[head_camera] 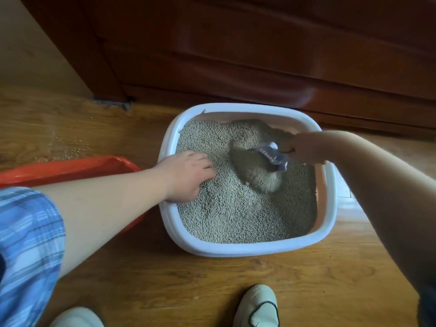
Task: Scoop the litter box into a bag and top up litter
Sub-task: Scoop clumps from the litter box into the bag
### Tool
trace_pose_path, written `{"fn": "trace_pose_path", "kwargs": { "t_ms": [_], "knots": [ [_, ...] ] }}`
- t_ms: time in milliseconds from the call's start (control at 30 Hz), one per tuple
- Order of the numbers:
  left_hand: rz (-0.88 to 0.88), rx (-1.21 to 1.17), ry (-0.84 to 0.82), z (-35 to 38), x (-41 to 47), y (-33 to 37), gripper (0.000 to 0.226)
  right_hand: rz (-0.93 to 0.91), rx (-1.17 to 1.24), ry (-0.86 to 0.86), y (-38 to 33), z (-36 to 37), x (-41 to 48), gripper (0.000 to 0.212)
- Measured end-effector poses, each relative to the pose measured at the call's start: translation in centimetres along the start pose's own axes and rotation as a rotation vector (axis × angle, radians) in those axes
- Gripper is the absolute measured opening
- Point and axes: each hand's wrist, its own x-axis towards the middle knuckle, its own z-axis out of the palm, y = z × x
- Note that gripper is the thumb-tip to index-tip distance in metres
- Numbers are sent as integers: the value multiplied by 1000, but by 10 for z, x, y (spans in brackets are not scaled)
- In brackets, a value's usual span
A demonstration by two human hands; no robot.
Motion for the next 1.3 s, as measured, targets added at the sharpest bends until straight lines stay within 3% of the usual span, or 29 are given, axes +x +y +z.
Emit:
{"fn": "trace_pose_path", "kwargs": {
  "t_ms": [100, 200, 333, 533, 667, 733, 867, 1300],
  "knots": [
    [-5, 4, -11, 0, 1, 1, 55, -3, 27, -30, 30, -4, -15, 29],
    [-1, 20, -5, 0, 1, 1, 55, 140, -39, 68, 55, -11, -11, 42],
    [-2, 20, -7, -1, 1, 2, 53, 252, -62, 52, 51, 5, 1, 48],
    [17, 60, 33, 6, 0, 0, 46, 258, -190, -9, 52, 23, 22, 38],
    [55, 31, 67, 7, -3, -1, 42, 195, -329, -47, 73, 44, 52, 53],
    [83, 29, 81, 9, -4, -2, 39, 146, -335, 9, 76, 54, 49, 42],
    [102, 3, 72, 11, -3, -4, 37, 31, -189, 52, 68, 71, 32, 36],
    [74, -9, -53, 4, -3, -4, 37, -146, 272, -58, 24, 131, 40, 28]
  ]
}}
